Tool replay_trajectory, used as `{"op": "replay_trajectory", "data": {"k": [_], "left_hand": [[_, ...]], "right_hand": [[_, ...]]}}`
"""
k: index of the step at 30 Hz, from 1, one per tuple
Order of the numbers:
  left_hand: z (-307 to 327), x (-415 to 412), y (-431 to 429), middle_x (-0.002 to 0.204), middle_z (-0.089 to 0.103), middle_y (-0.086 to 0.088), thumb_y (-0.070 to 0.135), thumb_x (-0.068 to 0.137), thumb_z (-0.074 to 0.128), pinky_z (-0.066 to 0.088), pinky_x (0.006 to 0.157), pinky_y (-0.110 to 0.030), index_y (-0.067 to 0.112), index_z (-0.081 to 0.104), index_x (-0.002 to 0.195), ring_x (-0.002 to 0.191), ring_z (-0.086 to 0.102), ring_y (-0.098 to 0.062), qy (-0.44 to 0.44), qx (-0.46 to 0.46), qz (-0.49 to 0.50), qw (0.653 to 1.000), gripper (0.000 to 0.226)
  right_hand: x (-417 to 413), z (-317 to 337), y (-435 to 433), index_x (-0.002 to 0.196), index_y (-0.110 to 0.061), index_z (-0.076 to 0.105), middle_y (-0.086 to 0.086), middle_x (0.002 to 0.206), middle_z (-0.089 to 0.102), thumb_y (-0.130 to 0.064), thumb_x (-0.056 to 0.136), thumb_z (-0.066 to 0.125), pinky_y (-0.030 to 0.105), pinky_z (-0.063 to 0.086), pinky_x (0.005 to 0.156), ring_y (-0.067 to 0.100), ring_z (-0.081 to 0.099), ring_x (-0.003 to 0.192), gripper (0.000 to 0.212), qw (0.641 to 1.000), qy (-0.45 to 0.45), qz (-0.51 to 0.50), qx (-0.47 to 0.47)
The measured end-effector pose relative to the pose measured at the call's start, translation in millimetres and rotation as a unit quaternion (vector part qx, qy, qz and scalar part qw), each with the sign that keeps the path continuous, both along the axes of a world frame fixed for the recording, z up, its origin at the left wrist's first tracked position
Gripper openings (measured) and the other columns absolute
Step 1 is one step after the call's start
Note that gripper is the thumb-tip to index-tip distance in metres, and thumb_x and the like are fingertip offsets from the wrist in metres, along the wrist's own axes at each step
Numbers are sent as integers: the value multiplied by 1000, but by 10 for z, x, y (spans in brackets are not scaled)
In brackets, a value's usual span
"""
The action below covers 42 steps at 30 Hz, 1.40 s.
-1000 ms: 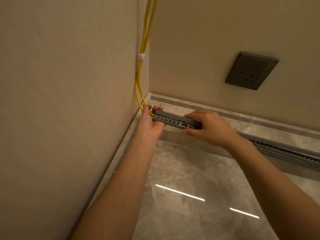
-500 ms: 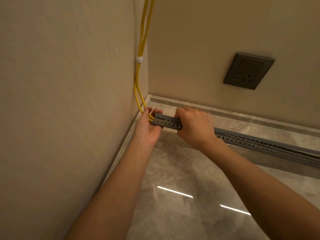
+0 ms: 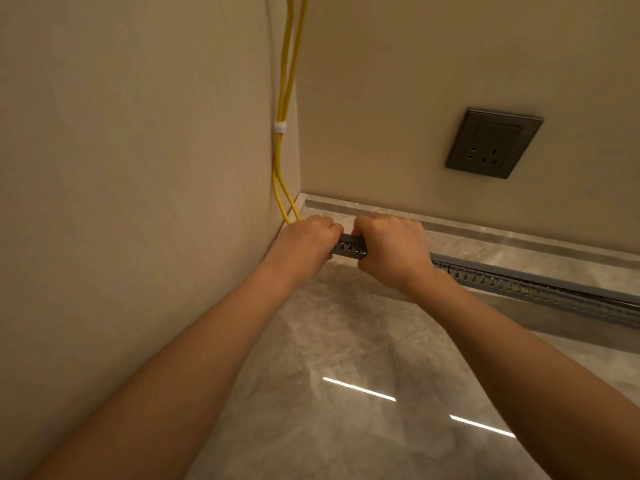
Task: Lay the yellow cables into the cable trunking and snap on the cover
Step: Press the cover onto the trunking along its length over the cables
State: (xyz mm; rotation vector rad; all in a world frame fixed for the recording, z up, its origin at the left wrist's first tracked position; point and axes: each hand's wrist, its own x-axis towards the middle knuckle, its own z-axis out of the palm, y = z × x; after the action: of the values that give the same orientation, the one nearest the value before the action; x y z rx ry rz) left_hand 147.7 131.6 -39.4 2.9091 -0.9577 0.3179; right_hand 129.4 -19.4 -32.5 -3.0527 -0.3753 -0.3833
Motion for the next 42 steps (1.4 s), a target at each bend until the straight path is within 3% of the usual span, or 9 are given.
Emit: {"op": "replay_trajectory", "data": {"k": [22, 26, 29, 31, 33, 35, 37, 38, 42], "left_hand": [[-1, 59, -16, 101, 63, -9, 20, 93, 49, 44, 73, -37, 11, 60, 105, 95, 57, -26, -22, 147, -51, 988, 19], [-52, 71, 29, 100, 63, -9, 19, 89, 55, 45, 78, -39, 9, 60, 106, 99, 55, -27, -10, 73, -57, 996, 21], [-185, -13, 79, 106, 67, -11, 13, 73, 73, 42, 91, -39, 5, 65, 110, 105, 54, -31, -60, -148, -32, 987, 39], [-313, -156, 26, 119, 57, -9, 14, 67, 78, 38, 95, -28, 8, 59, 120, 112, 47, -27, -78, -339, 84, 934, 57], [-414, -299, -88, 123, 46, -4, 14, 72, 77, 38, 91, -19, 11, 49, 127, 109, 47, -15, 1, -536, 213, 817, 62], [-432, -312, -180, 126, 48, -4, 17, 82, 70, 47, 83, -19, 10, 42, 132, 101, 55, -11, 206, -714, 272, 612, 59], [-434, -260, -217, 120, 57, -10, 15, 90, 59, 53, 84, -29, 5, 48, 128, 102, 60, -19, 380, -813, 191, 397, 40], [-437, -237, -216, 113, 62, -11, 14, 93, 54, 55, 84, -32, 4, 55, 120, 102, 62, -21, 415, -823, 147, 358, 29], [-416, -203, -229, 98, 70, -10, 13, 91, 51, 58, 73, -28, 4, 60, 105, 93, 68, -19, 445, -834, 48, 323, 19]], "right_hand": [[-26, -88, -40, 94, -19, 61, 3, 83, 63, -12, 79, 56, 30, 32, 55, 28, 58, 73, 17, 998, 22, 33, -42], [-48, -129, -67, 94, -17, 58, 1, 85, 61, -11, 79, 55, 30, 30, 52, 27, 58, 75, 16, 998, -7, 43, -34], [-56, -153, -86, 93, -17, 58, 0, 86, 62, -11, 78, 56, 30, 32, 51, 25, 57, 79, 16, 999, -30, 35, -22], [-59, -168, -97, 93, -17, 58, 0, 88, 63, -10, 78, 57, 31, 38, 52, 24, 57, 81, 17, 998, -49, 24, -9], [-70, -168, -100, 90, -15, 60, 2, 85, 64, -6, 76, 59, 31, 39, 50, 25, 57, 79, 17, 997, -80, 21, 5], [-88, -153, -95, 86, -11, 63, 6, 81, 65, -2, 71, 63, 31, 40, 47, 27, 59, 76, 17, 993, -115, 27, 14], [-116, -128, -94, 84, -10, 64, 7, 78, 66, -1, 70, 66, 31, 42, 46, 27, 59, 73, 16, 989, -140, 37, 19], [-132, -117, -97, 84, -9, 65, 7, 78, 66, -2, 71, 67, 31, 43, 46, 26, 59, 73, 15, 988, -146, 43, 21], [-176, -55, -137, 88, -10, 64, 6, 82, 65, -8, 75, 68, 36, 48, 50, 25, 58, 77, 14, 988, -133, 67, 37]]}}
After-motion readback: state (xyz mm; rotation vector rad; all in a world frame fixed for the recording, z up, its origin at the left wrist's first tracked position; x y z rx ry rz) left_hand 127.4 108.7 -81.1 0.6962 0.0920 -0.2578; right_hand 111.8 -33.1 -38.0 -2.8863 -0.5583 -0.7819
